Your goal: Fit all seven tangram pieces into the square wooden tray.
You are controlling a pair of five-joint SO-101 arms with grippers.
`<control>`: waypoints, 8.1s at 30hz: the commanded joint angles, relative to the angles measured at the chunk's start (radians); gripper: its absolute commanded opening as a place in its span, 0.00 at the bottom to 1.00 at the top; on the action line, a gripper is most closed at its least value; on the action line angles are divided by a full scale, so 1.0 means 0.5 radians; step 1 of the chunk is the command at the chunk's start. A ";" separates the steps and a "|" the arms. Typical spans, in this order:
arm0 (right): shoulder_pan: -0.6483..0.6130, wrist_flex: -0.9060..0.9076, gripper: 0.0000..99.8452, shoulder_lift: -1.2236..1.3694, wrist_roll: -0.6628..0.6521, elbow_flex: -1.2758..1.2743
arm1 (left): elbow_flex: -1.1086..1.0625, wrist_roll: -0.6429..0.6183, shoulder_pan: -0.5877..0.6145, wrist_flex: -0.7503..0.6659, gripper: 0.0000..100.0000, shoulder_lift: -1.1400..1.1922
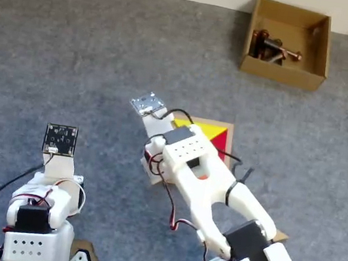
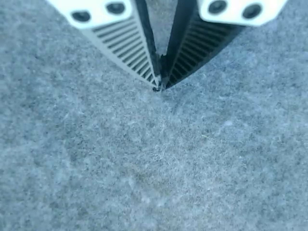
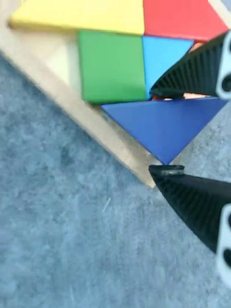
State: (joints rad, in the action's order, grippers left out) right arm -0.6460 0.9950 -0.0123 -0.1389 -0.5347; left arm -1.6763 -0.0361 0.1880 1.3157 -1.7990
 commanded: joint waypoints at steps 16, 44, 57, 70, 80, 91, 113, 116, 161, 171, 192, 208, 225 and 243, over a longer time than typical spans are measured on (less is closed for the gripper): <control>0.084 -0.017 0.27 -0.038 -0.003 0.017 | -0.041 -0.003 0.017 0.015 0.00 0.014; 0.167 0.367 0.28 -0.112 -0.006 0.416 | -0.041 -0.003 0.017 0.015 0.00 0.014; 0.677 0.959 0.28 -0.852 -0.215 0.453 | -0.041 -0.003 0.017 0.015 0.00 0.014; 1.438 1.146 0.28 -0.913 -0.730 0.186 | -0.041 -0.003 0.017 0.015 0.00 0.014; 1.947 1.152 0.28 -0.913 -1.602 0.176 | -0.041 -0.003 0.017 0.015 0.00 0.014; 2.064 1.315 0.28 -0.913 -2.519 -0.057 | -0.041 -0.003 0.017 0.015 0.00 0.014; 2.659 0.778 0.28 -0.910 -3.590 -0.523 | -0.041 -0.003 0.017 0.015 0.00 0.014; 2.641 0.621 0.28 -0.910 -3.597 -0.631 | -0.041 -0.003 0.017 0.015 0.00 0.014; 2.444 0.127 0.20 -0.910 -3.452 -1.174 | -0.041 -0.003 0.017 0.015 0.00 0.014; 2.457 0.127 0.19 -0.910 -3.357 -1.180 | -0.041 -0.003 0.017 0.015 0.00 0.014; 2.460 0.124 0.13 -0.910 -3.182 -1.177 | -0.041 -0.003 0.017 0.015 0.00 0.014; 2.460 0.124 0.03 -0.910 -3.182 -1.177 | -0.041 -0.003 0.017 0.015 0.00 0.014; 2.269 0.143 0.00 -0.913 -2.621 -1.039 | -0.041 -0.003 0.017 0.015 0.00 0.014; 1.554 0.612 0.00 -0.913 -1.409 -0.333 | -0.041 -0.003 0.017 0.015 0.00 0.014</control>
State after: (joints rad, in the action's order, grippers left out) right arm 0.2056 1.2098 -0.4526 -0.9030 -0.8324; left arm -1.6763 -0.0361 0.1880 1.3157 -1.7990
